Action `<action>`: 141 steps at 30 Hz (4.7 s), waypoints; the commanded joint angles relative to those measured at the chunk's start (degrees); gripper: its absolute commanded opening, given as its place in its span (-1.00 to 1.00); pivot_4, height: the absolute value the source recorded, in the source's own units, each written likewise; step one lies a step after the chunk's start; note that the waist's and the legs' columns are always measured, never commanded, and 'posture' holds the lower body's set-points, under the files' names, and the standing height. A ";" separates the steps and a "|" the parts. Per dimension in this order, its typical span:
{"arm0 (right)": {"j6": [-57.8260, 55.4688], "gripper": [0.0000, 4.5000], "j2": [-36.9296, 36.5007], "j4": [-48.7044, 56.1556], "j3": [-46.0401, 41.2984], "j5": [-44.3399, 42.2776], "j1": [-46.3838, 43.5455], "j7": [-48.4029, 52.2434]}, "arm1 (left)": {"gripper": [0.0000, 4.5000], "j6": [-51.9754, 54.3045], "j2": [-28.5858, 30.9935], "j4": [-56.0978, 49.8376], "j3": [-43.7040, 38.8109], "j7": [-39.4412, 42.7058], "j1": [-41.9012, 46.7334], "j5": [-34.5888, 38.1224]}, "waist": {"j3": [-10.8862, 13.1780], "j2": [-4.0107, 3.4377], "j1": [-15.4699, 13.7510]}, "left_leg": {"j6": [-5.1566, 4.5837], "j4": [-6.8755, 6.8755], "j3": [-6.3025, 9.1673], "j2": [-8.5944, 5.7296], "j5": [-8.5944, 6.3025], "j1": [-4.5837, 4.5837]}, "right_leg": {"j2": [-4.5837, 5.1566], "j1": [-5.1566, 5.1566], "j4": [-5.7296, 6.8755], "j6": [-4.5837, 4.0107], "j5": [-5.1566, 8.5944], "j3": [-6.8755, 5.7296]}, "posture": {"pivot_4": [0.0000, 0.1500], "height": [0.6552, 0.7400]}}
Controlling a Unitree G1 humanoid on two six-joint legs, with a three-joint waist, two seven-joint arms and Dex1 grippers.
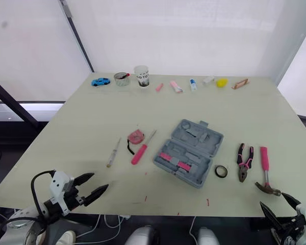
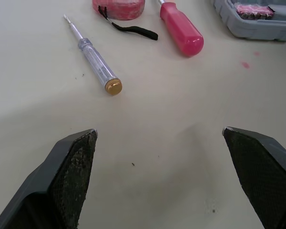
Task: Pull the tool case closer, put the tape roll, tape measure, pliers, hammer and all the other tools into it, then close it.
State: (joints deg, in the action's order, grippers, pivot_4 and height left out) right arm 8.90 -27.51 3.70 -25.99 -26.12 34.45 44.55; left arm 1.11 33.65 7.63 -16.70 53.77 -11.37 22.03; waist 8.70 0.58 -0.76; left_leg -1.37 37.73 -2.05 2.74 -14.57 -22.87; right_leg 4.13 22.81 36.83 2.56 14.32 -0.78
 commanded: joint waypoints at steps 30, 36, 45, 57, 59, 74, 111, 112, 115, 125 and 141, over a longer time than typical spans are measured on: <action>-28.39 0.95 -4.80 9.25 16.88 4.69 -28.08 -7.96 | 1.00 -4.70 -3.09 48.84 18.52 15.66 61.34 -14.45 | 0.18 0.53 0.01 | -0.03 0.15 -0.22 -0.36 0.03 -0.19 | -0.31 -0.06 0.12 0.24 -0.20 0.02 | 1.00 1.00; -32.71 0.19 -6.67 4.67 22.66 8.96 -37.43 -6.85 | 0.44 -5.14 -8.07 60.76 19.09 12.82 70.40 -18.05 | 0.26 0.62 0.54 | -0.04 0.19 -0.11 -0.36 0.02 -0.45 | -0.40 0.19 0.15 0.31 -0.17 0.05 | 1.00 1.00; -34.81 -1.00 -9.21 -0.47 28.47 14.91 -44.43 -5.13 | -0.97 -6.37 -11.14 67.31 19.76 8.40 73.97 -23.67 | 0.32 0.72 0.87 | -0.04 0.67 0.04 -0.38 0.03 -1.04 | -0.41 0.78 0.84 0.31 -0.18 0.00 | 1.00 1.00; -34.08 -1.00 -8.08 -5.09 33.63 20.42 -49.67 -4.33 | -0.97 -5.58 -15.73 69.96 21.74 -4.59 74.64 -32.01 | 0.34 0.74 1.33 | -0.03 0.76 0.06 -0.38 0.03 -1.02 | -0.41 0.77 1.01 0.31 -0.18 0.01 | 1.00 1.00; -33.62 -1.00 -7.55 -6.21 34.06 21.00 -50.56 -4.16 | -0.97 -5.55 -16.82 70.11 21.92 -6.34 74.83 -32.98 | 0.34 0.75 1.32 | -0.03 0.76 0.06 -0.38 0.03 -1.01 | -0.41 0.78 1.00 0.31 -0.18 0.01 | 1.00 1.00; -26.73 -1.00 -3.62 -14.92 36.83 24.20 -56.89 -1.72 | -0.97 -3.66 -18.98 70.76 21.98 -11.07 75.05 -37.39 | 0.34 0.75 1.64 | -0.02 0.76 0.04 -0.39 0.04 -0.95 | -0.41 0.78 1.10 0.31 -0.19 0.03 | 1.00 1.00; -8.85 -1.00 -1.36 -26.17 36.21 25.84 -58.89 5.04 | -0.97 -3.47 -17.92 69.82 21.76 0.60 71.37 -36.82 | 0.33 0.74 1.66 | 0.00 0.76 -0.05 -0.39 0.05 -0.88 | -0.41 0.77 1.12 0.30 -0.19 0.11 | 1.00 1.00; -8.77 -1.00 -1.40 -26.07 36.20 25.87 -58.73 5.11 | -0.97 -3.57 -17.88 69.74 21.86 0.90 71.29 -36.78 | 0.33 0.74 1.64 | 0.00 0.76 -0.06 -0.39 0.05 -0.88 | -0.41 0.77 1.12 0.30 -0.19 0.11 | 1.00 1.00; -8.55 -1.00 -1.58 -25.21 36.21 25.72 -57.75 5.52 | -0.97 -3.49 -17.76 69.45 22.05 3.10 70.84 -36.34 | 0.33 0.74 1.63 | 0.00 0.76 -0.06 -0.39 0.05 -0.88 | -0.41 0.77 1.12 0.30 -0.19 0.12 | 1.00 1.00; -10.38 -1.00 -1.86 -18.95 35.81 24.54 -53.81 6.94 | -0.97 -0.47 -16.94 67.07 20.92 13.40 69.11 -32.57 | 0.33 0.73 1.59 | -0.01 0.77 -0.06 -0.39 0.05 -0.88 | -0.41 0.77 1.13 0.30 -0.19 0.12 | 1.00 1.00; -12.10 -1.00 -0.96 -14.42 36.59 24.27 -51.73 7.94 | -0.97 5.78 -12.94 56.61 22.11 23.46 62.53 -28.94 | 0.31 0.71 1.67 | -0.01 0.80 -0.03 -0.38 0.05 -0.83 | -0.41 0.75 1.23 0.30 -0.19 0.14 | 1.00 1.00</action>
State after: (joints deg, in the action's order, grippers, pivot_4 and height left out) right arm -3.70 -29.02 -14.10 10.32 -0.32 -16.92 51.97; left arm 5.50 21.61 65.43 4.61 75.27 52.76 -7.77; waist 9.01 1.29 0.91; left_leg -1.38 38.53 -2.08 2.35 -14.52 -23.70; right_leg 3.73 23.56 38.06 2.86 14.13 -0.65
